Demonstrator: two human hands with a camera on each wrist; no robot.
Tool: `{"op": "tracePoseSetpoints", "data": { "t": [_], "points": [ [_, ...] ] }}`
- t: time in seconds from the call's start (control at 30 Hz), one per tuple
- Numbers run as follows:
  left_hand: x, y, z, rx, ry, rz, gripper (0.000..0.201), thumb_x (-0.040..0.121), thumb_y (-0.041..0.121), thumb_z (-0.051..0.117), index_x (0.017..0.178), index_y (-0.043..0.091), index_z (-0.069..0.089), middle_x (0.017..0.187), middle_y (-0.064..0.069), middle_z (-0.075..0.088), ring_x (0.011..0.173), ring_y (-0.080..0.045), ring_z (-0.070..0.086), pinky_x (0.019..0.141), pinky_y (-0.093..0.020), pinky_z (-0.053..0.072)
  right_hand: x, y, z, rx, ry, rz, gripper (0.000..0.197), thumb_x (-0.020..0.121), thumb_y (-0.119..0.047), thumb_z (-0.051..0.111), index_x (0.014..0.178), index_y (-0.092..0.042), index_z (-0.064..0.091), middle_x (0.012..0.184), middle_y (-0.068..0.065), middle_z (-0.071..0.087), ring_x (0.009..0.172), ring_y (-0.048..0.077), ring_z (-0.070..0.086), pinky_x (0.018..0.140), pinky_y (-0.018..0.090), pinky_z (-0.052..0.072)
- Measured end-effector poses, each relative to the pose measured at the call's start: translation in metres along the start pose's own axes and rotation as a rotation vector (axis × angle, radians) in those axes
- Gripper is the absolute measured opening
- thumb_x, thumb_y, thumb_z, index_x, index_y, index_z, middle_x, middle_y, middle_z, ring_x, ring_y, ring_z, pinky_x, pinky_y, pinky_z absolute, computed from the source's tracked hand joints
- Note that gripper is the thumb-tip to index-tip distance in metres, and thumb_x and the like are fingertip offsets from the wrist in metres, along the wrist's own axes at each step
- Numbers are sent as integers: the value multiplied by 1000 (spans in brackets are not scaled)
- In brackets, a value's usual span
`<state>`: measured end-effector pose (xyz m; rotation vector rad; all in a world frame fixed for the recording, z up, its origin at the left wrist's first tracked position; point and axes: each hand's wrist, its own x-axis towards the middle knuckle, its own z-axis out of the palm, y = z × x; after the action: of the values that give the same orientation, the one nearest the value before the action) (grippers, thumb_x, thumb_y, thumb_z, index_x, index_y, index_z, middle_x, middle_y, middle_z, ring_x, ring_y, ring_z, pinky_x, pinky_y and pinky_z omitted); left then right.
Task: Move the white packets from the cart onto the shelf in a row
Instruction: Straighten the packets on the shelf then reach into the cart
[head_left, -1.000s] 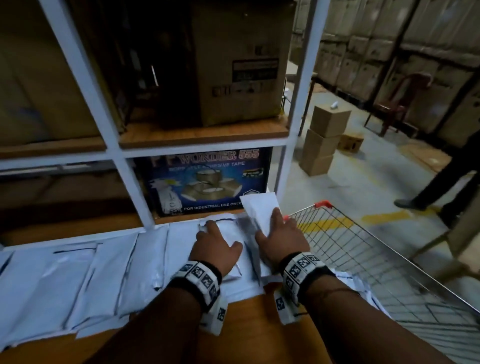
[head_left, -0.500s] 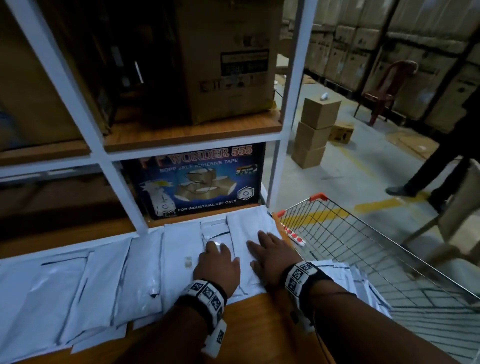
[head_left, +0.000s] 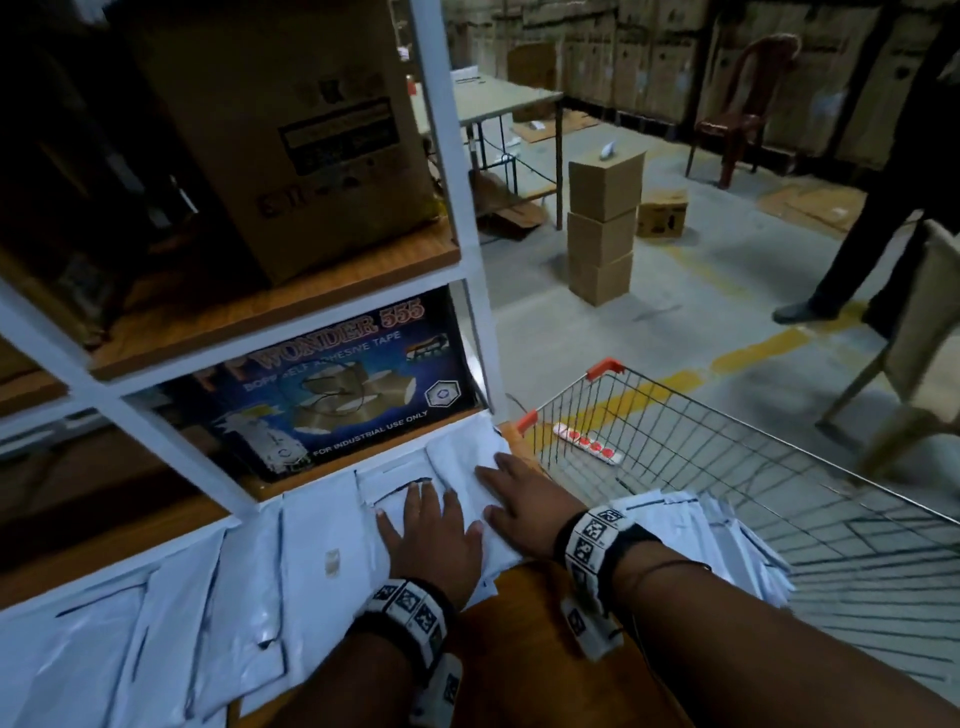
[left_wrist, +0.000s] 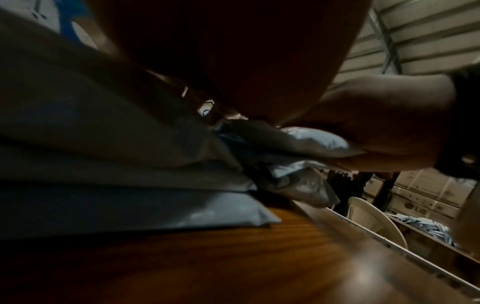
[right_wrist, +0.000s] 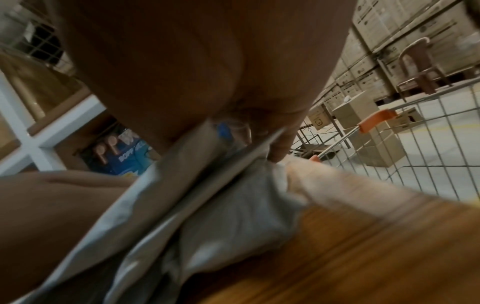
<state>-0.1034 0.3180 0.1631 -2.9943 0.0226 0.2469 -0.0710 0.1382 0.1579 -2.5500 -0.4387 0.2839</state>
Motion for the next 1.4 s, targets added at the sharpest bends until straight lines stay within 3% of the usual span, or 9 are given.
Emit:
{"op": "tracePoseSetpoints", "data": {
  "t": [0.1, 0.27, 0.33, 0.53, 0.7, 0.93, 1.0, 1.17, 1.4],
  "points": [
    [-1, 12, -23, -55, 73, -56, 71, 94, 65, 25, 148, 23, 44, 158, -14, 36, 147, -33, 31, 114, -66, 21, -7, 17, -18, 103, 61, -10, 74, 100, -52, 50, 165, -25, 28, 172, 8, 22, 153, 32, 32, 124, 46, 32],
    [19, 79, -65, -123, 294, 246, 49, 89, 53, 45, 113, 14, 63, 127, -18, 56, 114, -39, 55, 99, -52, 48, -33, 93, -66, 231, 228, 186, 53, 104, -40, 55, 153, -22, 49, 154, 11, 50, 139, 30, 49, 113, 38, 39],
    [28, 124, -80, -153, 277, 351, 43, 87, 49, 44, 106, 15, 63, 117, -14, 57, 107, -36, 56, 90, -46, 52, -48, 138, -75, 222, 234, 328, 52, 104, -44, 55, 150, -22, 53, 153, 11, 50, 138, 31, 52, 113, 40, 42],
    [59, 256, -68, -84, 11, 537, 45, 92, 53, 44, 117, 19, 61, 116, -6, 56, 109, -28, 56, 93, -42, 52, -98, 261, -43, 286, 143, 732, 52, 103, -43, 50, 149, -20, 53, 153, 14, 47, 131, 35, 57, 108, 42, 48],
    [97, 349, -7, -36, -443, 407, 47, 96, 44, 51, 123, 7, 65, 127, -16, 65, 112, -35, 62, 84, -35, 48, -119, 320, 25, 322, 66, 927, 52, 102, -44, 50, 147, -18, 53, 151, 17, 50, 129, 37, 57, 101, 41, 49],
    [122, 369, 159, 201, -877, 416, 57, 109, 27, 46, 160, 9, 27, 166, -11, 25, 151, -31, 29, 122, -42, 26, -130, 365, 99, 368, 11, 1018, 50, 97, -29, 52, 145, -15, 47, 143, 17, 47, 129, 39, 53, 103, 47, 50],
    [124, 364, 197, 196, -954, 354, 59, 110, 26, 44, 161, 6, 21, 168, -13, 18, 153, -31, 23, 123, -44, 22, -129, 372, 112, 360, 19, 1049, 53, 94, -28, 55, 144, -15, 48, 142, 16, 47, 131, 38, 51, 105, 49, 51],
    [117, 374, 240, 22, -950, 276, 44, 110, 13, 36, 150, -5, 41, 155, -22, 43, 143, -33, 42, 112, -33, 35, -116, 379, 152, 402, -11, 1060, 49, 96, -27, 56, 142, -12, 47, 137, 17, 52, 126, 40, 55, 102, 48, 50],
    [132, 364, 272, -391, -1010, -122, 46, 106, 19, 48, 147, -3, 48, 152, -24, 47, 141, -37, 46, 113, -40, 40, -101, 380, 173, 543, 115, 1078, 55, 94, -43, 64, 143, -22, 48, 135, 13, 57, 123, 37, 58, 100, 46, 52]
  ]
}}
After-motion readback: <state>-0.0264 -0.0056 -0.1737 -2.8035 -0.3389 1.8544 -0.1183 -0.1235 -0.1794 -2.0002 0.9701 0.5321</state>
